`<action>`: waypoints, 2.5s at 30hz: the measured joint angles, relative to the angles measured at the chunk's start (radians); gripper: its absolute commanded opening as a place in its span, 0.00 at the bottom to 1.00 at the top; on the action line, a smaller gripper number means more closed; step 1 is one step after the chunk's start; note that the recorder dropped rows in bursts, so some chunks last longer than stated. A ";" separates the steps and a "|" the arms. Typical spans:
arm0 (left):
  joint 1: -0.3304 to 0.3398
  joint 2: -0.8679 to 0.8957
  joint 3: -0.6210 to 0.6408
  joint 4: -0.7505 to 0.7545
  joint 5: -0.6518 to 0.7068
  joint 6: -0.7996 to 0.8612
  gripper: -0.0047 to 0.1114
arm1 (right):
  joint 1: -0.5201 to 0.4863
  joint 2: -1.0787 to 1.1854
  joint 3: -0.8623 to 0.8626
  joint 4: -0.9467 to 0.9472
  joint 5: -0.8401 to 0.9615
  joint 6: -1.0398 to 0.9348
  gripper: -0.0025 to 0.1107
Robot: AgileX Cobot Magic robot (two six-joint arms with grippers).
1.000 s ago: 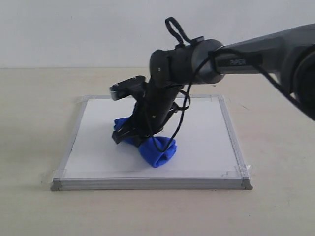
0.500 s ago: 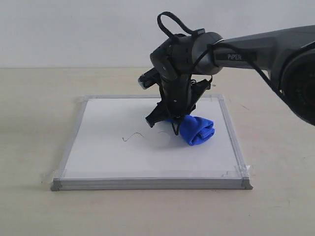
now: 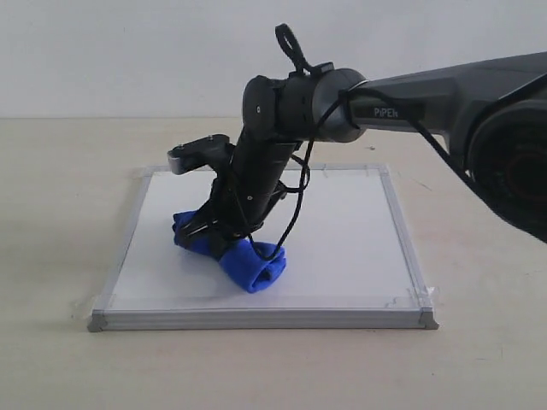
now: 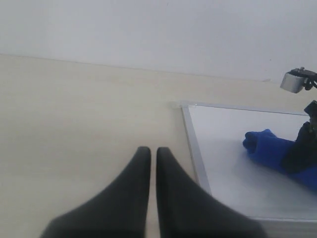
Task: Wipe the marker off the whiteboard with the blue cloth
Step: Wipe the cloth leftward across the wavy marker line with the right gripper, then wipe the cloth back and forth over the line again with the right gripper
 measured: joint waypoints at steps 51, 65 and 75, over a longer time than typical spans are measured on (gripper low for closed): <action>0.000 0.000 0.000 0.000 0.000 0.000 0.08 | 0.078 0.011 0.000 -0.103 -0.162 -0.012 0.02; 0.000 0.000 0.000 0.000 0.000 0.000 0.08 | 0.037 0.023 0.000 -0.635 -0.067 0.414 0.02; 0.000 0.000 0.000 0.000 0.000 0.000 0.08 | 0.083 0.021 -0.004 0.080 -0.132 -0.196 0.02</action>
